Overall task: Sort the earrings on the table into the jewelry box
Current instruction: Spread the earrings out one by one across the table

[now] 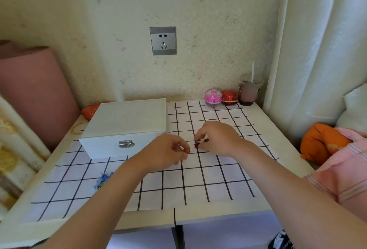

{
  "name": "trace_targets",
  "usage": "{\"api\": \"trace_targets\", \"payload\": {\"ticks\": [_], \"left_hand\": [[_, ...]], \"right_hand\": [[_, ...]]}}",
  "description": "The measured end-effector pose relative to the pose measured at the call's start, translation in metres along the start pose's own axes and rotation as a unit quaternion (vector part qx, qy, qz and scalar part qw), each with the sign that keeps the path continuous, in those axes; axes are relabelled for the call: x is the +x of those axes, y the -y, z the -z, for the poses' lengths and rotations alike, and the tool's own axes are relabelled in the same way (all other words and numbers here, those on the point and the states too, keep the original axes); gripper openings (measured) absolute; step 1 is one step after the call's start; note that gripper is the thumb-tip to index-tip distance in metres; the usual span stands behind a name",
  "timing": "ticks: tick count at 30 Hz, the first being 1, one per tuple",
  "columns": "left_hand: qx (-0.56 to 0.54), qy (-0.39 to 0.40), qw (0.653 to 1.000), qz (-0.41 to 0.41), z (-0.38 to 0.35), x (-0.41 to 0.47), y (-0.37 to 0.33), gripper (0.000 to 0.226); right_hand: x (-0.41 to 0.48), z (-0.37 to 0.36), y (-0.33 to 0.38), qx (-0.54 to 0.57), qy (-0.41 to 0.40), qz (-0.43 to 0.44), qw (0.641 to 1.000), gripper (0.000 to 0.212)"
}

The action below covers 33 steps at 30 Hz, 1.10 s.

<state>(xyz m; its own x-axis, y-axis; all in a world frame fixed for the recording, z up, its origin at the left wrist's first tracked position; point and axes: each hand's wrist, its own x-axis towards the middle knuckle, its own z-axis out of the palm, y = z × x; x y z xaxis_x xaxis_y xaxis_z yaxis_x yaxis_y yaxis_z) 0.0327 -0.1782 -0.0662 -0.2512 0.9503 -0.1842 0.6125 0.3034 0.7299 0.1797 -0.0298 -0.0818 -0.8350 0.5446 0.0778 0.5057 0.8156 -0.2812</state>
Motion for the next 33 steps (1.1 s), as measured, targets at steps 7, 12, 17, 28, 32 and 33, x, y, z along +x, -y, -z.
{"api": "trace_targets", "payload": {"ticks": [7, 12, 17, 28, 32, 33], "left_hand": [[0.071, -0.008, 0.997, 0.003, 0.003, -0.024, 0.017, 0.013], [0.062, -0.005, 0.998, 0.015, 0.011, -0.030, 0.022, 0.013], [0.045, 0.019, 0.998, 0.028, 0.022, -0.042, 0.027, 0.010], [0.168, -0.007, 0.983, 0.072, 0.060, -0.084, 0.064, 0.019], [0.203, -0.043, 0.976, 0.062, 0.061, -0.086, 0.078, 0.027], [0.208, -0.047, 0.975, 0.063, 0.061, -0.086, 0.082, 0.027]], "right_hand": [[0.008, -0.003, 0.011, 0.081, -0.018, -0.026, 0.996, 0.011], [0.002, 0.015, 0.029, 0.380, -0.009, -0.084, 0.921, 0.012], [-0.012, 0.020, 0.049, 0.489, 0.094, -0.101, 0.861, 0.017], [-0.014, -0.026, 0.133, 0.387, 0.195, -0.081, 0.897, 0.017], [-0.005, -0.046, 0.145, 0.309, 0.161, -0.077, 0.934, 0.013], [-0.004, -0.049, 0.147, 0.287, 0.153, -0.072, 0.943, 0.012]]}}
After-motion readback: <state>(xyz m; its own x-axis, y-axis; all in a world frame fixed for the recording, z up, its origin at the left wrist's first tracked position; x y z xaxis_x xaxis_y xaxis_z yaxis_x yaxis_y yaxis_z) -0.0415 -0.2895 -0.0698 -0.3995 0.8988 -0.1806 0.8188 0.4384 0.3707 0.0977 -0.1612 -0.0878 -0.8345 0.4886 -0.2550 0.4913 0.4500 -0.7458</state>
